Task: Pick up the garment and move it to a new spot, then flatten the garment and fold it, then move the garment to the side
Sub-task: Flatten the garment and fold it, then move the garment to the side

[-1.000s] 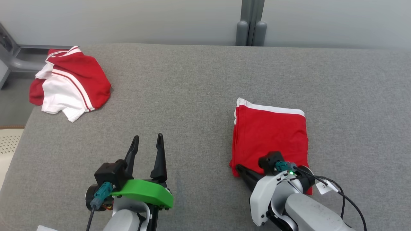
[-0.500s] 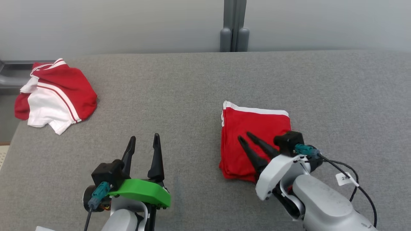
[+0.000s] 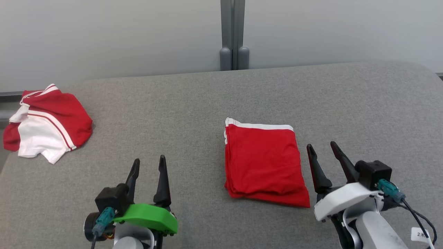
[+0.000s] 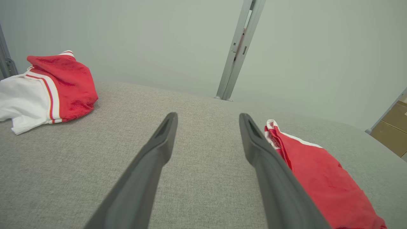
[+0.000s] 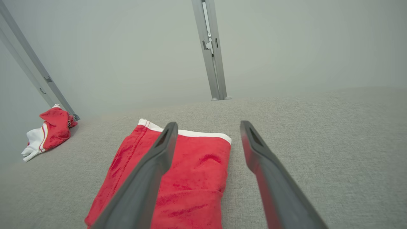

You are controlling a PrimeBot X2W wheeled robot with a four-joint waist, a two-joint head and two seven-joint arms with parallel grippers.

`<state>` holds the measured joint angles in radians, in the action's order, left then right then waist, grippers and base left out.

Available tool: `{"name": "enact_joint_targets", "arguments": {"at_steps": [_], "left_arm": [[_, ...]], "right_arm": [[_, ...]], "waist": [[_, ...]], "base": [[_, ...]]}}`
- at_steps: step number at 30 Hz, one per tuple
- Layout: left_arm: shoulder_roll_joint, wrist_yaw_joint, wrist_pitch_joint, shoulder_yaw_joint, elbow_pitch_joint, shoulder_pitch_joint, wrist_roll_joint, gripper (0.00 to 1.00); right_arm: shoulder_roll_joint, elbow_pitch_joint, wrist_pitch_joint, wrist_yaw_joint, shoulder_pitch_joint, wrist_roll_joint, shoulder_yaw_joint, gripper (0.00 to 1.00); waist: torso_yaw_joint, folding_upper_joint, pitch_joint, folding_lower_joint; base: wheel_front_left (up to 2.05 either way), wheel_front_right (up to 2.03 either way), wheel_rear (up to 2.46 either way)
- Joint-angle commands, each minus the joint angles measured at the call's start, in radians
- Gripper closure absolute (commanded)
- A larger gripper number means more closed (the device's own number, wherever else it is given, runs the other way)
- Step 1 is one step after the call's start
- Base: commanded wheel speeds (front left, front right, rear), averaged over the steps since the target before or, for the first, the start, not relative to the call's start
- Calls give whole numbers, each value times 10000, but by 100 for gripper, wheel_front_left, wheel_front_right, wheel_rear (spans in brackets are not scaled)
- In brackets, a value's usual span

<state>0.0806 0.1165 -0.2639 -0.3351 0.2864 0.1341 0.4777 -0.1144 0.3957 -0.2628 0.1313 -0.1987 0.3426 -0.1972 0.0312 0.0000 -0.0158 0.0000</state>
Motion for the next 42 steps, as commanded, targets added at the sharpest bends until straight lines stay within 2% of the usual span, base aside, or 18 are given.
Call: {"name": "enact_joint_targets", "arguments": {"at_steps": [1,5,9,21,32,37,42], "left_arm": [[-8,-51,-5,133,37,-253,-177,0],[-57,-131,-5,423,107,-721,-419,0],[-80,-217,-5,631,71,-1000,-734,0],[-211,-365,-5,836,-47,-1077,-1128,0],[-268,-412,-6,935,-66,-1083,-1266,0],[-280,-448,-6,905,-78,-937,-1319,0],[-289,-465,-6,843,-134,-769,-1334,0]], "right_arm": [[107,-249,-25,-11,328,-381,302,0],[462,-834,-26,-11,1005,-1125,1053,0],[589,-1234,-27,-11,1394,-1462,1351,0],[633,-1795,182,-11,1747,-1443,1437,0],[632,-1799,356,-11,1761,-1489,1501,0],[628,-1858,1103,-11,1357,-1220,1642,0],[586,-1922,2586,-11,715,-825,2021,0]], "waist": [[-34,0,-22,0],[-63,0,-38,0],[-54,0,-48,0],[46,0,-61,0],[45,0,-16,0],[95,0,84,0],[193,0,221,0]], "base": [[0,0,0],[0,0,0],[0,0,0],[0,0,0],[0,0,0],[0,0,0],[0,0,0]]}}
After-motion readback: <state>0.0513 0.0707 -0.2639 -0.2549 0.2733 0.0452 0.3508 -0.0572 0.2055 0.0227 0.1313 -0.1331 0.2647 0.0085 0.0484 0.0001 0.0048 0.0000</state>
